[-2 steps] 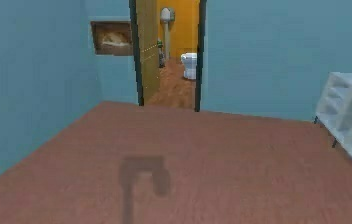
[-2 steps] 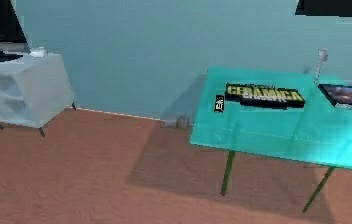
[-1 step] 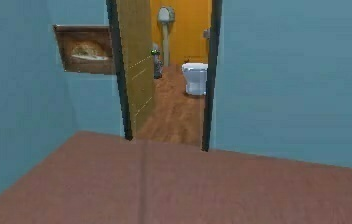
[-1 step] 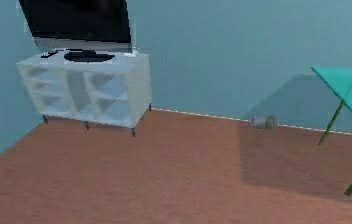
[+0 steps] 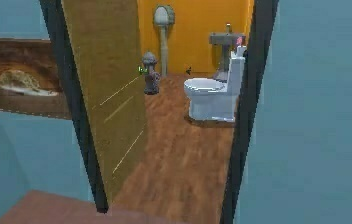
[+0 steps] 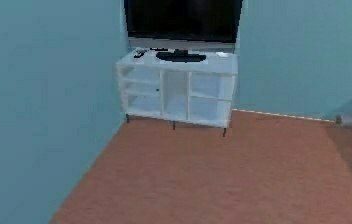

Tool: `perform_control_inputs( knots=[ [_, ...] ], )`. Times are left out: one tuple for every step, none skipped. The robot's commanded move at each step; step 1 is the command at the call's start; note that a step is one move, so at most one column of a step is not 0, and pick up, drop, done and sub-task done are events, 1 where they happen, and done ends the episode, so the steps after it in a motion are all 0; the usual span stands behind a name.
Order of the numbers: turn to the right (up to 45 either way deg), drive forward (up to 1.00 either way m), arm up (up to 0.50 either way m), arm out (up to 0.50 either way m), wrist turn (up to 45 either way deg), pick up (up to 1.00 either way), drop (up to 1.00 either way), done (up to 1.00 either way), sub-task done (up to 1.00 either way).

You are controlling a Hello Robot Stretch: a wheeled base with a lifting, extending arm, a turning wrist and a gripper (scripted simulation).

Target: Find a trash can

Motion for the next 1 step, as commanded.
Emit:
perform_control_inputs(
  knots=[
    [0.0, 1.0, 0.0, 0.0, 0.0, 0.0, 0.0, 0.0, 0.0]
  ],
)
